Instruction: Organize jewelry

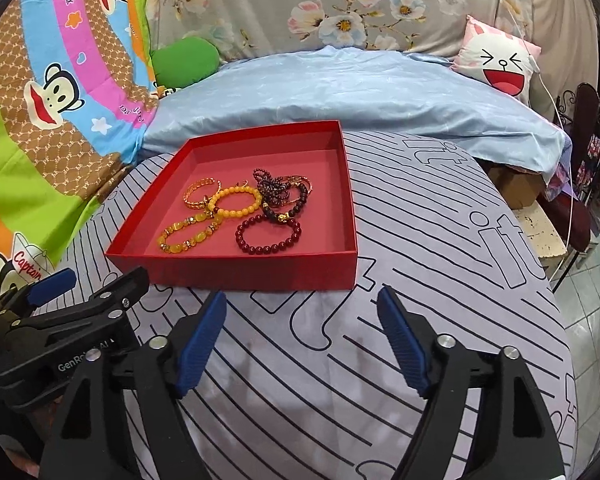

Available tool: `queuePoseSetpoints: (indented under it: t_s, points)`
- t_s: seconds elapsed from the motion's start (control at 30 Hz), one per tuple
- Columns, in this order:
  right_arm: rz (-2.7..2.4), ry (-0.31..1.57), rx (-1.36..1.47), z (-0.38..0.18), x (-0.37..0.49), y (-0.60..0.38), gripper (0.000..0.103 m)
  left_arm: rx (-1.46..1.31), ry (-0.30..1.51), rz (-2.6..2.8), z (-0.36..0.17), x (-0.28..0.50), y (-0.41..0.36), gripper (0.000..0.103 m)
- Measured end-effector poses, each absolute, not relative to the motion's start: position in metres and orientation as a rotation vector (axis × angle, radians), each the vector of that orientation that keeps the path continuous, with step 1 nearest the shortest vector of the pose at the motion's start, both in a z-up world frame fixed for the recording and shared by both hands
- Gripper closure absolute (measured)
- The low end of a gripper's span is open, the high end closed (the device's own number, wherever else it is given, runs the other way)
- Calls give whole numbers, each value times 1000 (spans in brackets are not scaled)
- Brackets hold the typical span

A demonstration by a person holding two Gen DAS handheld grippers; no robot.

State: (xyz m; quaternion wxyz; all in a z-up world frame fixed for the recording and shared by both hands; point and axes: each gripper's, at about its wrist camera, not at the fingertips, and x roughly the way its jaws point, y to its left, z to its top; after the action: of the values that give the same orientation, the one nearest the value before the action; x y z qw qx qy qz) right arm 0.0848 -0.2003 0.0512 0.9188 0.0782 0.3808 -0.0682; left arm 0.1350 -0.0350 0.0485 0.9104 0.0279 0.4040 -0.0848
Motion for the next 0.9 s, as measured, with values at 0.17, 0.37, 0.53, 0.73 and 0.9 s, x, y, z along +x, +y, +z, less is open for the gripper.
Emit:
queuePoseSetpoints:
  t_s: [0.17,0.37,0.53,0.73,0.9]
  points:
    - [-147,780,123,51,81,-191,23,64,845,-161,44,132,-29,9]
    - [-142,784,131,51,79,-188,19,50,855,-149,41,129,-22,9]
    - [-141,778,133,52,79,-187,18,44,858,-142,41,129,-21,9]
    - [-140,778,139,52,79,-188,18,45,862,-139,41,129,-20,9]
    - [-140,780,141,51,79,-189,17,41,866,-133,41,130,-19,9]
